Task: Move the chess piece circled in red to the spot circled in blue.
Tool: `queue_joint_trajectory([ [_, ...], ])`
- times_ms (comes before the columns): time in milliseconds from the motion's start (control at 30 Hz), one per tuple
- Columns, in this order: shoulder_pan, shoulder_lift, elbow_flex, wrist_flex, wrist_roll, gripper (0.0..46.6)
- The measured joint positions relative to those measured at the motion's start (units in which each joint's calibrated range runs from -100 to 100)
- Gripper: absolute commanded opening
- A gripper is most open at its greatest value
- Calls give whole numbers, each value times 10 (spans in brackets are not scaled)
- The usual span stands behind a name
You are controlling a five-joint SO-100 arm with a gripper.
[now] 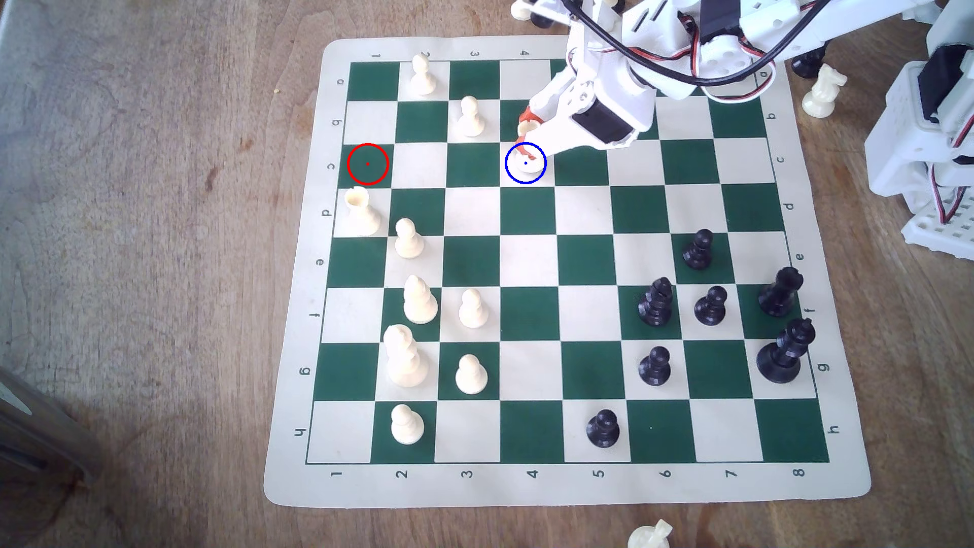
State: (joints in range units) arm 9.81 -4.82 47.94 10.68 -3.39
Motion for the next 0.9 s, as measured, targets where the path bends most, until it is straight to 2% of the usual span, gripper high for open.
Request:
queue_joint_trajectory([
  [367,0,0,0,-9,-5,205],
  [700,24,-111,50,76,13,202],
  [867,10,-240,108,141,15,121],
  [900,3,-272,130,152,19,49],
])
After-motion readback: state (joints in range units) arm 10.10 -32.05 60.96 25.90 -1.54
